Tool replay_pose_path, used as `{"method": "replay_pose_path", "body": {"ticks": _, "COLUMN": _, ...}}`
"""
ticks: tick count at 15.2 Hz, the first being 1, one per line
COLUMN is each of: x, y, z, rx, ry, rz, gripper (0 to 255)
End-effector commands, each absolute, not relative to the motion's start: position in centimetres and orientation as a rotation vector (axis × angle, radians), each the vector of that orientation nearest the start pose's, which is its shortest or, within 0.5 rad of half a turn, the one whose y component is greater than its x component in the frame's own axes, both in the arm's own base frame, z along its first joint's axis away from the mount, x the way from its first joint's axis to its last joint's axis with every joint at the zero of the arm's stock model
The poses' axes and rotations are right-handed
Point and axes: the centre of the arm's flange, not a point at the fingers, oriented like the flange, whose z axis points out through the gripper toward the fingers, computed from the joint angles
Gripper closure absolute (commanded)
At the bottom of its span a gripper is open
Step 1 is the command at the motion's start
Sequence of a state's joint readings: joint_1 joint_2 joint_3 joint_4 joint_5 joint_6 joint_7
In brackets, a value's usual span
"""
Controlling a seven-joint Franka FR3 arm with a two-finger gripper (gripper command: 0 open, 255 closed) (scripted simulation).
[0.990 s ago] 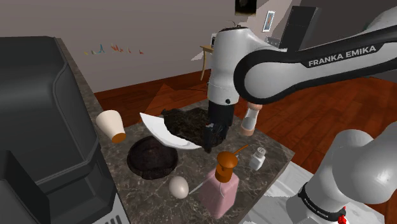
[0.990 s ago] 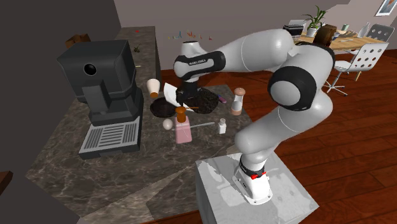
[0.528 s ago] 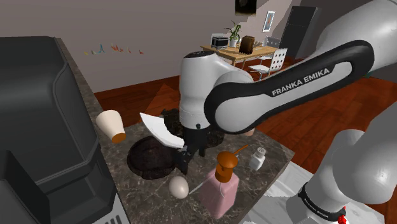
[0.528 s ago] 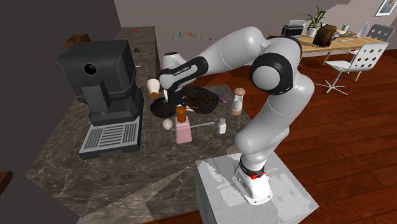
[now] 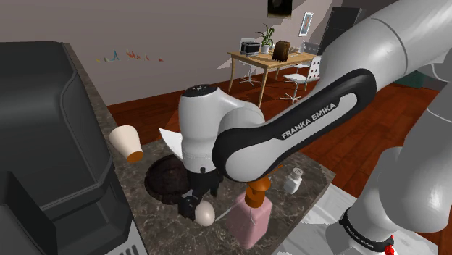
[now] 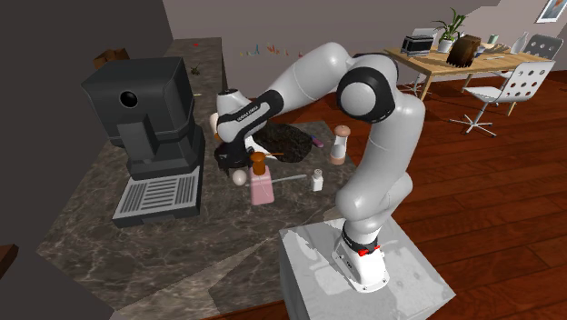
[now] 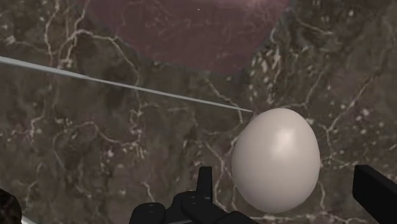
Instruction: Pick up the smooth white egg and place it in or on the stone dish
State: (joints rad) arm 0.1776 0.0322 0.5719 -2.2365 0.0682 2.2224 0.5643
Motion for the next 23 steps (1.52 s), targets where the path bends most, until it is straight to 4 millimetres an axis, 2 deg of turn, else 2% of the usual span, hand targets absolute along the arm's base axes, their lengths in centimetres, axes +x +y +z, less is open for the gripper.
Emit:
{"method": "replay_pose_path", "body": {"ticks": 1, "x": 38.1, "y": 35.9, "z": 34.4, "rx": -3.101, "ry": -0.222, "rz": 0.118, "gripper": 0}}
{"method": "replay_pose_path", "body": {"ticks": 4, "x": 38.0, "y": 35.9, "z": 32.5, "rx": -3.101, "ry": -0.222, "rz": 0.118, "gripper": 0}}
{"method": "replay_pose_path", "body": {"ticks": 12, "x": 38.0, "y": 35.9, "z": 32.5, "rx": -3.101, "ry": -0.222, "rz": 0.118, "gripper": 0}}
{"method": "replay_pose_path", "body": {"ticks": 13, "x": 38.0, "y": 35.9, "z": 32.5, "rx": -3.101, "ry": -0.222, "rz": 0.118, "gripper": 255}}
{"method": "replay_pose_path", "body": {"ticks": 22, "x": 38.0, "y": 35.9, "z": 32.5, "rx": -3.101, "ry": -0.222, "rz": 0.118, "gripper": 255}}
{"method": "replay_pose_path", "body": {"ticks": 23, "x": 38.0, "y": 35.9, "z": 33.1, "rx": -3.101, "ry": -0.222, "rz": 0.118, "gripper": 255}}
